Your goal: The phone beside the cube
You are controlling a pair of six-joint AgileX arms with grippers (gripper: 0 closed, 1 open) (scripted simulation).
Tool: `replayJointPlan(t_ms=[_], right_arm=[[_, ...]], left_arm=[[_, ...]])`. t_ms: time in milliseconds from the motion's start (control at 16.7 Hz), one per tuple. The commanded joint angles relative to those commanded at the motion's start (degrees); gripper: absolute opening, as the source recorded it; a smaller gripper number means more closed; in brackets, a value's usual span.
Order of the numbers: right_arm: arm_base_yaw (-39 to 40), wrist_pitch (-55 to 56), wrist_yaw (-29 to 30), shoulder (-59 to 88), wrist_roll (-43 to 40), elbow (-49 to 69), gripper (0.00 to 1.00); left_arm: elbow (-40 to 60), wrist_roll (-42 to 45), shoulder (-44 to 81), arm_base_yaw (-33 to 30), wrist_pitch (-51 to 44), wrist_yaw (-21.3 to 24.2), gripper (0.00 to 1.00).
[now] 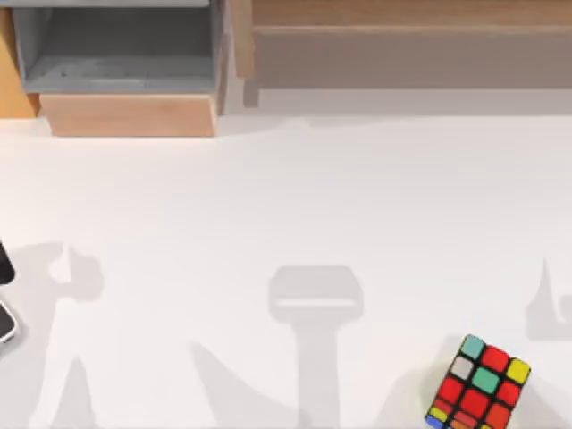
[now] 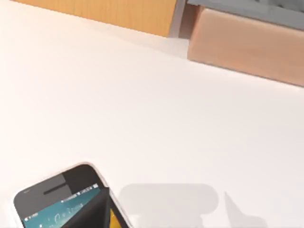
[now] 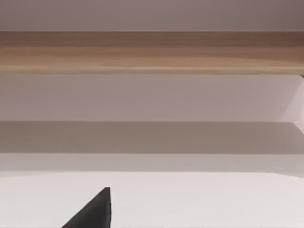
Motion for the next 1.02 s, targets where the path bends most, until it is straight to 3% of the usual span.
replayJointPlan(t_ms=[600,1020], right_arm=[[0.0,0.0,0.0,0.0,0.0,0.0,1.0],[0.0,0.0,0.0,0.0,0.0,0.0,1.0]], left_arm=[[30.3,-14.3,56.2,6.8,-25.4,-0.5,1.0],[40.6,-18.7,70.3,8.9,-32.1,-0.7,1.0]])
